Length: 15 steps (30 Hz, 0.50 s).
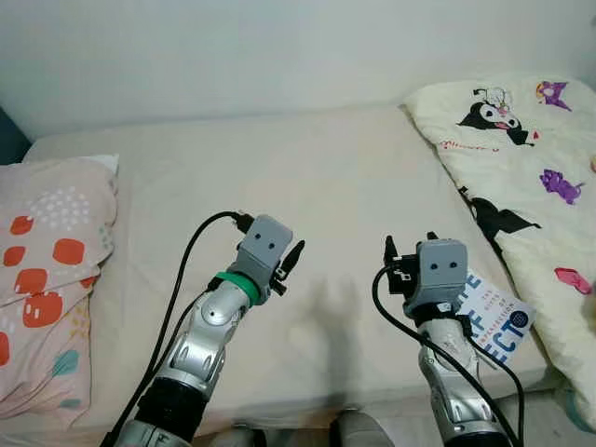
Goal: Clean up the room
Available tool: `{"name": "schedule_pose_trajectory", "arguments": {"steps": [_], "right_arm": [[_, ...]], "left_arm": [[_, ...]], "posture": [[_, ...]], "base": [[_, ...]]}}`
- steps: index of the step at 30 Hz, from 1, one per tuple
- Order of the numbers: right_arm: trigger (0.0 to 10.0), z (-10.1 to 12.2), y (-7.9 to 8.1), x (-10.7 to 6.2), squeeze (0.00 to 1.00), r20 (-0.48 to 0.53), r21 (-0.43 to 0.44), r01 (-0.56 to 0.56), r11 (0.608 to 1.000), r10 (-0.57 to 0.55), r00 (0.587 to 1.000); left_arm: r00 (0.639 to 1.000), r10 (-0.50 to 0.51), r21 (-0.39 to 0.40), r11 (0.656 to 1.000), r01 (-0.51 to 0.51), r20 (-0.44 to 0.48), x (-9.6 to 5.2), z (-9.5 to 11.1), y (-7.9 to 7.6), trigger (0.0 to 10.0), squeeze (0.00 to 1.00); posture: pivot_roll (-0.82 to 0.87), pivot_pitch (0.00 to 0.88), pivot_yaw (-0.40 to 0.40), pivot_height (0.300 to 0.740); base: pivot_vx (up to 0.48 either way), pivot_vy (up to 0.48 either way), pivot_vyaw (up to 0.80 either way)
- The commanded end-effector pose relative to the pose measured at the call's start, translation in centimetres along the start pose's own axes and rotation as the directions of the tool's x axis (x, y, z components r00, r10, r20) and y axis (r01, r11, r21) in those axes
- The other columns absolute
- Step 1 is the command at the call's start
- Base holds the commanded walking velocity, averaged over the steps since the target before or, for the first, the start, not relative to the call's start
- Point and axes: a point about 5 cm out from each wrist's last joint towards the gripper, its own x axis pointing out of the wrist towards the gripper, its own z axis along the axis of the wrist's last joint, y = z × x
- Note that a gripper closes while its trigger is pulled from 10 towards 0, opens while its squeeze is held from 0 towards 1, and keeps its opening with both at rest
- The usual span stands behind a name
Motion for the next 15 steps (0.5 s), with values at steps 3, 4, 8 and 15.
{"name": "schedule_pose_trajectory", "arguments": {"steps": [3,4,8,15], "right_arm": [[10.0,-0.55,0.02,-0.34,0.00,-0.027,0.008,0.005,1.000,-0.005,1.000],[10.0,-0.55,0.02,-0.34,0.00,-0.027,0.008,0.005,1.000,-0.005,1.000],[10.0,-0.56,0.21,-0.34,0.00,-0.028,0.004,-0.005,1.000,0.005,1.000],[10.0,-0.48,0.55,-0.35,0.00,-0.026,0.010,-0.014,1.000,0.014,1.000]], "left_arm": [[1.000,0.000,-0.013,1.000,0.000,-0.014,-0.16,-0.43,-0.03,10.0,0.00],[1.000,0.000,-0.013,1.000,0.000,-0.014,-0.16,-0.43,-0.03,10.0,0.00],[1.000,-0.001,-0.013,1.000,0.001,-0.014,-0.20,-0.42,-0.06,10.0,0.00],[1.000,0.000,-0.012,1.000,0.000,-0.015,-0.27,-0.46,-0.08,10.0,0.00]], "posture": [[-0.14,0.028,0.084,0.740],[-0.14,0.028,0.084,0.740],[-0.14,0.030,0.084,0.740],[-0.14,0.031,0.083,0.740]], "base": [[-0.085,0.000,0.00],[-0.255,0.000,0.00],[-0.335,0.000,0.00],[-0.357,0.000,0.00]]}}
